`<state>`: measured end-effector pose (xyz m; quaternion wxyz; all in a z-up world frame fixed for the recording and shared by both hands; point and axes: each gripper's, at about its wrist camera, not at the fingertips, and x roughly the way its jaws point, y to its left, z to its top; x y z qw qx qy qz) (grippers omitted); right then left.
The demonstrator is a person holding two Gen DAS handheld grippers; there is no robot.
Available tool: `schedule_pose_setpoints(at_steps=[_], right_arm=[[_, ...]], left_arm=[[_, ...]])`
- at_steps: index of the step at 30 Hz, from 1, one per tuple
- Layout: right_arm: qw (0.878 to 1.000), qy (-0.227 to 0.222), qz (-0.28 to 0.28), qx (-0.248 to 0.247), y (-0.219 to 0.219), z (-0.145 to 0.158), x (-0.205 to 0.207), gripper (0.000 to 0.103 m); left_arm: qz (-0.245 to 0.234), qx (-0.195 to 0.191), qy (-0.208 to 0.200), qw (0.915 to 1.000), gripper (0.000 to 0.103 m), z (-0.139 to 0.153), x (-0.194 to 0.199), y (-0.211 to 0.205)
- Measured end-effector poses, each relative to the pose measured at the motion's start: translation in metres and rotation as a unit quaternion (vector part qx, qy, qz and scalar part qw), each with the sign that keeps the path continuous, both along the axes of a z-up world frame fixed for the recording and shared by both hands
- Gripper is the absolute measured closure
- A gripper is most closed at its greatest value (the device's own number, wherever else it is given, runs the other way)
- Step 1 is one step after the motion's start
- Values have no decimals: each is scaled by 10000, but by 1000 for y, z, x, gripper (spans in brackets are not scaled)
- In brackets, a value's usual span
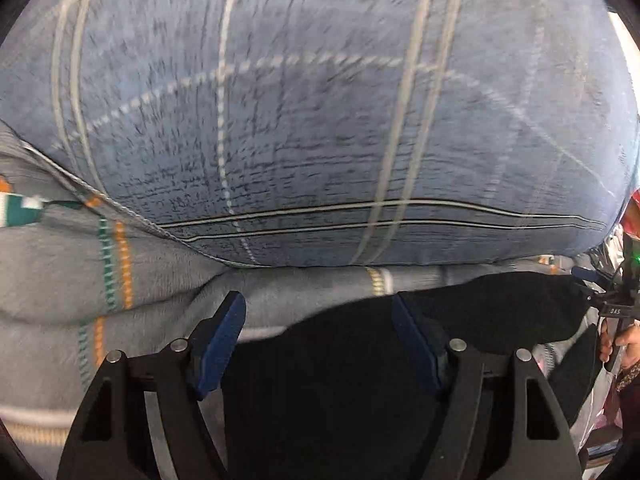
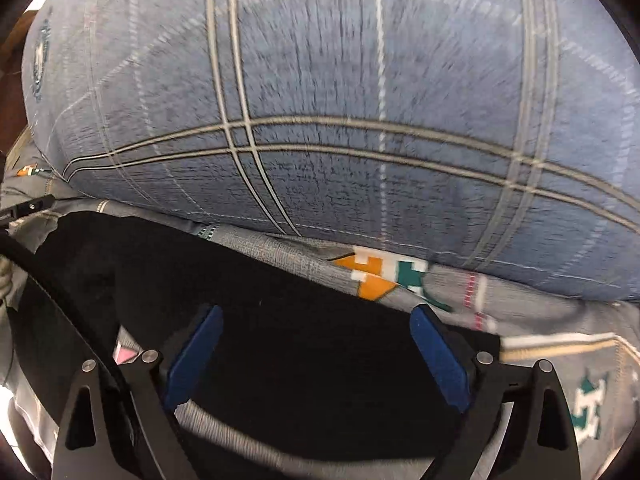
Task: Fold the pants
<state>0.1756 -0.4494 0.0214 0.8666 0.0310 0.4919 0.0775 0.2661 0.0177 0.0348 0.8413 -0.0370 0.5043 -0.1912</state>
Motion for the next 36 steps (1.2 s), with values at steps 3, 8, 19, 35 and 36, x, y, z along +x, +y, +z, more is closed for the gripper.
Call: schedule_pose_setpoints(at_steps=[3, 8, 19, 35, 36], right_arm=[[9998, 80, 101, 120, 2, -9, 11, 7], [9989, 250, 329, 241, 7, -19, 17, 11], [9976, 283, 628, 6, 26, -26, 15, 22], [9971, 132, 726, -158, 80, -25, 31, 44], [9967, 115, 774, -198, 84, -24, 30, 44]], left_arm=[[-57, 76, 101, 9999, 28, -11, 8, -1], [-548, 127, 383, 9977, 28, -34, 10, -16], [-1166, -77, 344, 9925, 80, -33, -13, -26], [-969, -48, 327, 9947, 80, -38, -16, -25], [-995, 6, 280, 9946, 81, -37, -19, -28]])
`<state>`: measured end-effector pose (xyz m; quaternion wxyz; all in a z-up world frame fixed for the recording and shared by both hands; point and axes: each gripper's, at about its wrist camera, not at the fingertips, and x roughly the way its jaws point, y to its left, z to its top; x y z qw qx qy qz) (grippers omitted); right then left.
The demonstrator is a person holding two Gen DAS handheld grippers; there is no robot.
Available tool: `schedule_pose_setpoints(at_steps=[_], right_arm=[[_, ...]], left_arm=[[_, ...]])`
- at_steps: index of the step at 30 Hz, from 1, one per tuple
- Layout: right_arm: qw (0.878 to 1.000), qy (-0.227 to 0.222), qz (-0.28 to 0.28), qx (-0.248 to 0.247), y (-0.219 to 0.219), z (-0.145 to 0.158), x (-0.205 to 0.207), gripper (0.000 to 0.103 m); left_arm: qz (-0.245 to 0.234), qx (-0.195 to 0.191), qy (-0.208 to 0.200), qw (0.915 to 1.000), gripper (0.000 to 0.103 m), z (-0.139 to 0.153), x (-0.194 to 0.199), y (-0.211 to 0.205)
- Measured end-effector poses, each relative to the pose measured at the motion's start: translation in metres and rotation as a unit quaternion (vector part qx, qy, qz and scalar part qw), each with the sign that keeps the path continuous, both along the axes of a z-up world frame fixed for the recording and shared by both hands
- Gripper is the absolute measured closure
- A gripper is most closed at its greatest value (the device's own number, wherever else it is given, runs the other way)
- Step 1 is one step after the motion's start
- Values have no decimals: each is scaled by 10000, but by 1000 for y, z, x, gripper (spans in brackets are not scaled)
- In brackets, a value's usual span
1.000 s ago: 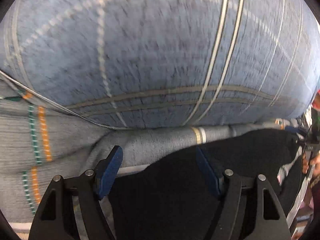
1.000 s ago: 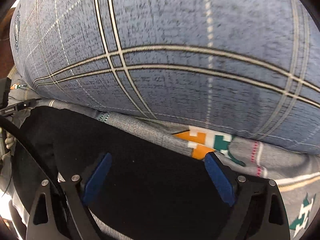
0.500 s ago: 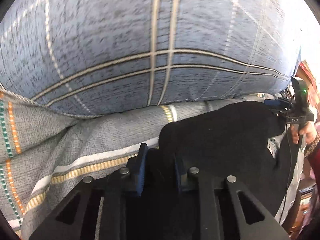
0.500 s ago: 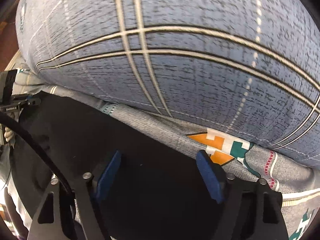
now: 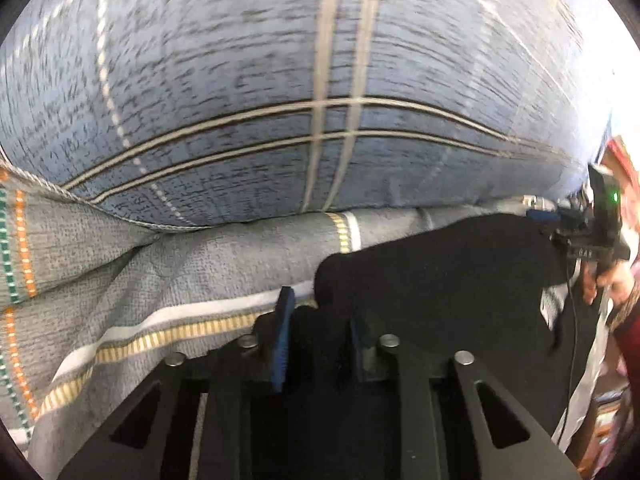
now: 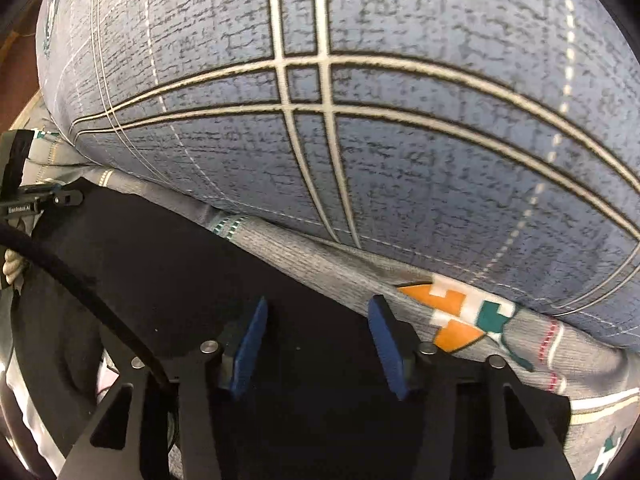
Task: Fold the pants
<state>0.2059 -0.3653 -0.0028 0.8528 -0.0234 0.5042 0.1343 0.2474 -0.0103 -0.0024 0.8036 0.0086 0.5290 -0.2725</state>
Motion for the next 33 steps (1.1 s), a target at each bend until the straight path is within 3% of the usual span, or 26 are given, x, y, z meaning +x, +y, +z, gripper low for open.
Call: schedule_pose_setpoints(at_steps=[2, 4, 9, 14, 24, 27, 33], right_arm=[[9999, 57, 62, 83, -1, -2, 2, 52], [9998, 88, 124, 147, 1, -2, 2, 94], [9995, 76, 30, 314, 5, 10, -9, 97], [9979, -261, -122, 579, 1, 37, -23, 98], [9937, -812, -217, 736, 21, 89, -107, 98], [9927, -870, -263, 793, 18, 98, -148, 98], [9906, -673, -447, 1107, 3, 64, -215, 98]], left_arm=[[-18, 106, -191, 9998, 82, 7, -6, -5], [30, 123, -345, 9993, 83, 16, -11, -5], [170, -11, -666, 9976, 84, 44, -22, 3], [211, -27, -1042, 9943, 84, 78, -45, 7], [-10, 61, -1729, 9849, 84, 127, -133, 15], [-25, 176, -1868, 9822, 84, 125, -165, 17], [-114, 501, -1930, 9799, 83, 104, -221, 28]])
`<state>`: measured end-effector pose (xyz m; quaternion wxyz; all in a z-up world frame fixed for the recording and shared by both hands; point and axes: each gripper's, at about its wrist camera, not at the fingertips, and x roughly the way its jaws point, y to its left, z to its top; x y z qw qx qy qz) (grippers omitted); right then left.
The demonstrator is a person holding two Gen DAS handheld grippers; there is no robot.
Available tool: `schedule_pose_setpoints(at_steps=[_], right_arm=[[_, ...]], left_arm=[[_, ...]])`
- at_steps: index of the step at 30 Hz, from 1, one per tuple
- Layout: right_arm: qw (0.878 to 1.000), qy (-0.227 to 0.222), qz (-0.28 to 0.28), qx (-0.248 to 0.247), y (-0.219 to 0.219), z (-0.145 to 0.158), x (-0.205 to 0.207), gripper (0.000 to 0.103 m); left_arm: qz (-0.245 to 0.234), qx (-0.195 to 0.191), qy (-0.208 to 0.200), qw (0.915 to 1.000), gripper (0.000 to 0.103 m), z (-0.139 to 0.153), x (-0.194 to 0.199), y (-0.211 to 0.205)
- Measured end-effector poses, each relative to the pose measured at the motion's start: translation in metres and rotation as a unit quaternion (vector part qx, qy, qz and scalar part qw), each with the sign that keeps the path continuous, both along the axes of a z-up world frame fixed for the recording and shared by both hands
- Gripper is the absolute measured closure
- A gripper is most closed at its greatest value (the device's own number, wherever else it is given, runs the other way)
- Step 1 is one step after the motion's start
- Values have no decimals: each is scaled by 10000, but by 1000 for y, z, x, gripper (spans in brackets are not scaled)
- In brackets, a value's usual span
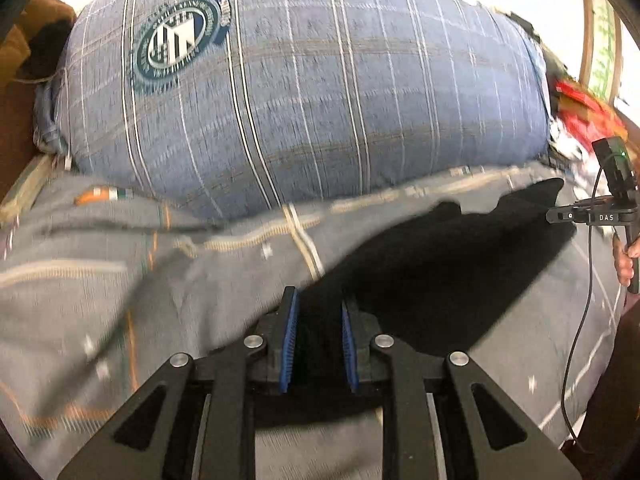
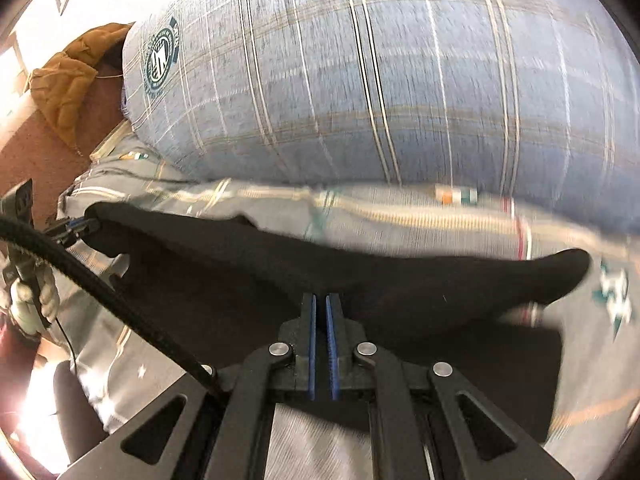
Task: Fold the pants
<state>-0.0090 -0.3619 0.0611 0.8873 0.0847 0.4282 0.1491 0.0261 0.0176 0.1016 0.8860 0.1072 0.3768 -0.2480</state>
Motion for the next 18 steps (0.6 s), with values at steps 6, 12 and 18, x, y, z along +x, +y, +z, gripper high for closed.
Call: schedule_pose_setpoints(at_steps=[6, 12, 18], right_arm=[[9975, 370, -399, 446, -7, -50, -41, 99], [9950, 213, -887, 415, -13, -36, -70, 47], [9972, -387, -579, 270, 30, 13, -69, 47]], left_arm=[[230, 273, 388, 9986, 81, -41, -31, 17], [529, 106, 647, 9964, 74, -36, -59, 51], [1329, -1227, 789, 9803, 60, -5, -52, 100]])
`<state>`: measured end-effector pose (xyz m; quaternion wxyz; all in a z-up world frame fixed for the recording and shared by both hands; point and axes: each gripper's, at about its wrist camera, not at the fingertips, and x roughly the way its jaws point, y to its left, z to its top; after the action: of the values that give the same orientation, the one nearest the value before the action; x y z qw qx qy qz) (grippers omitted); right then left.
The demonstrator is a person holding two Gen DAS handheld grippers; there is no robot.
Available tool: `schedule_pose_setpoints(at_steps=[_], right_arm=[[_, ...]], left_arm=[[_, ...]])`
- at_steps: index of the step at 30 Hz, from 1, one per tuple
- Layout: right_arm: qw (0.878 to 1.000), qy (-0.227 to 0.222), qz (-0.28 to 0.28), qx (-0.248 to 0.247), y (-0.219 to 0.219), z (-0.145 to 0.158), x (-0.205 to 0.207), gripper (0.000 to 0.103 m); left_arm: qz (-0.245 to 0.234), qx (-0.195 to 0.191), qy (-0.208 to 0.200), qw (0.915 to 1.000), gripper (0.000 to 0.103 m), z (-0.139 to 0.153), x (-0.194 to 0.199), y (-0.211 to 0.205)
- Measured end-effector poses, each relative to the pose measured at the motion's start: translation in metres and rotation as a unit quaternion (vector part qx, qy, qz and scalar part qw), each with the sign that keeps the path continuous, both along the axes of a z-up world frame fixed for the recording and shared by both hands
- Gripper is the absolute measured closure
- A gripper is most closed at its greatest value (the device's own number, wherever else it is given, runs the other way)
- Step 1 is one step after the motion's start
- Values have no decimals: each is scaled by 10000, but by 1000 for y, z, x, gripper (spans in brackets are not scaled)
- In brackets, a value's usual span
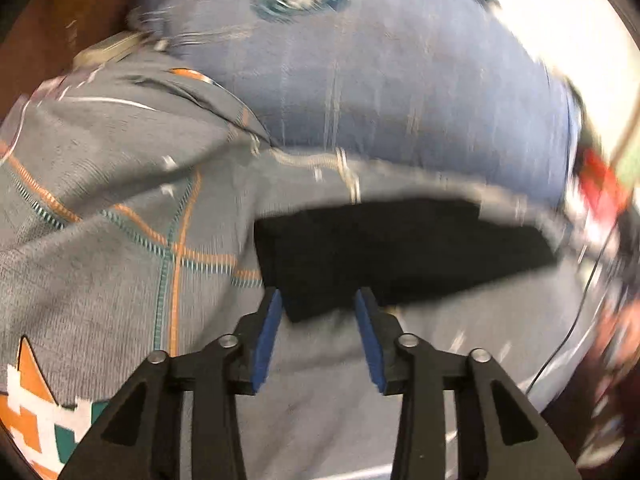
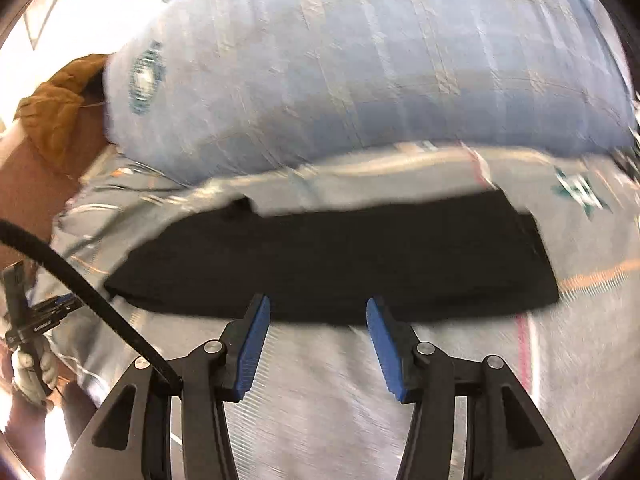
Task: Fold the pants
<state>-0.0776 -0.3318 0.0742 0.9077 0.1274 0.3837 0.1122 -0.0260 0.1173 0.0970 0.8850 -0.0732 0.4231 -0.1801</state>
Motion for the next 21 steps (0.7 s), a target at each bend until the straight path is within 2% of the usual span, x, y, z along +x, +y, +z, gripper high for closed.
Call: schedule_pose_setpoints(at_steps=[2, 4, 6, 7, 8, 11, 12, 13, 15, 18, 20, 21], right_arm=[[9992, -39, 392, 67, 39, 4, 17, 47], [9978, 36, 653, 56, 81, -3, 34, 47], [9967, 138, 795, 5, 115, -12, 48, 47], [9964, 178, 830, -47, 130, -19, 55, 47], [9961, 240, 833, -146, 143, -27, 61, 47], [9947, 547, 825, -281, 161, -50, 68, 47], [9943, 623, 822, -265, 164, -54, 70, 47], [9943, 634, 804, -298, 164, -60, 68, 47], [9945, 536, 840, -328, 159, -59, 62, 47], [9937, 562, 881, -396, 145, -53, 56, 46], [9951, 305, 603, -722, 122, -44, 49, 41], [9957, 245, 369, -819, 106, -42, 48, 35]], left_arm=[[307, -278, 38, 9991, 56, 7, 18, -3], [377, -134, 41, 9992, 56, 5, 37, -23], [379, 334, 79, 9987, 56, -5, 48, -45], [359, 725, 126, 9966, 56, -15, 53, -57], [334, 1270, 247, 9910, 56, -31, 57, -72], [254, 1909, 431, 9803, 55, -66, 51, -84], [251, 1978, 362, 9793, 54, -72, 45, -84], [251, 1963, 139, 9801, 46, -73, 38, -81], [312, 2064, 23, 9780, 36, -72, 31, -73], [344, 1623, 255, 9858, 36, -61, 30, -54], [467, 1291, 129, 9904, 36, -42, 22, -45], [502, 1217, 48, 9913, 36, -34, 19, -44]])
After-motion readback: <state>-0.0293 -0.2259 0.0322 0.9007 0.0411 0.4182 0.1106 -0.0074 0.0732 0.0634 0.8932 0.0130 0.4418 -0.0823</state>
